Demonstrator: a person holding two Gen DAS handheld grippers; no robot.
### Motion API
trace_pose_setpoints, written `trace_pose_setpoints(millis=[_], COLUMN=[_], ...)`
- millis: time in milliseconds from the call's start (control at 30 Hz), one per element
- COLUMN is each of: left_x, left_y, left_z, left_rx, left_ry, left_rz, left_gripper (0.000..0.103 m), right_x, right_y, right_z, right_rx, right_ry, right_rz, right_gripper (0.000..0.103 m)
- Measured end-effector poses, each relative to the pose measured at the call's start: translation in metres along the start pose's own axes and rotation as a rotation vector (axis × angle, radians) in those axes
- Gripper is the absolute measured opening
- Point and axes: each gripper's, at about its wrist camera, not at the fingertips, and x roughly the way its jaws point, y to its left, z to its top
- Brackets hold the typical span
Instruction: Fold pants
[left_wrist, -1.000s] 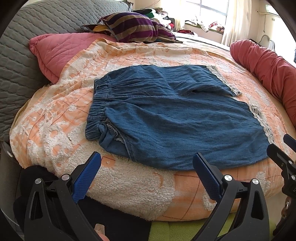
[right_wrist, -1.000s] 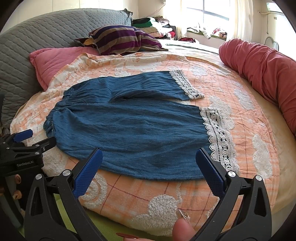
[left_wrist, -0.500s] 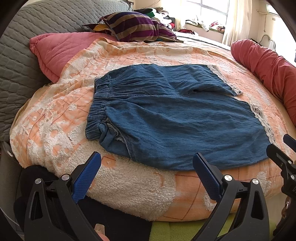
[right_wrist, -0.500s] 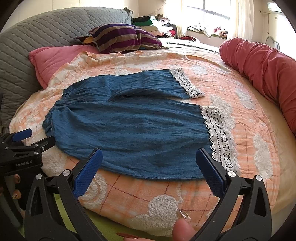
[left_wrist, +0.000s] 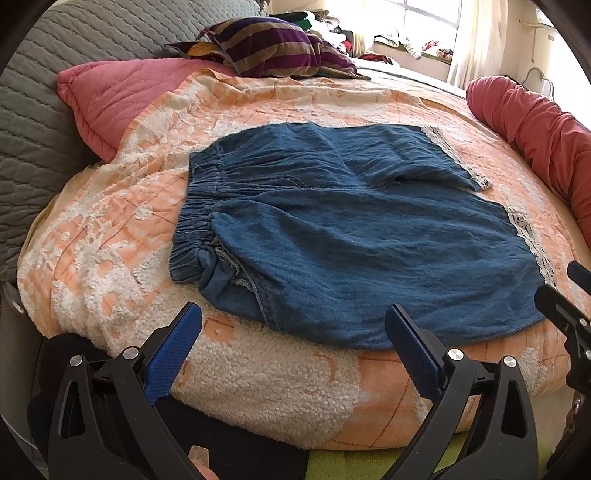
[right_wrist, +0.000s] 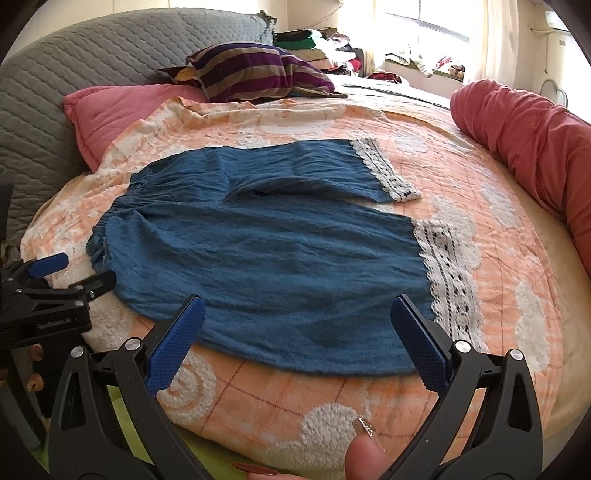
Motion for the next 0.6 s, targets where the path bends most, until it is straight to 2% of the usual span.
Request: trace_pose_setpoints(millis=[300, 600], left_x=[0.022, 0.054], left_y=[0.011, 0.036], left_z=[0.019, 0.055], left_rx=[-0.029, -0.063], left_ry=[0.022, 0.050], left_rz=[0.010, 0.035], left_gripper=[0.099, 0.099], right_x=[0.028, 0.072], right_y=[0.016, 0.025], right_z=[0.023, 0.080], right_rx=[-0.090, -0.133], right_ry=[0.024, 0.023], right_rz=[0.039, 0.093], right_gripper=[0.095, 0.095])
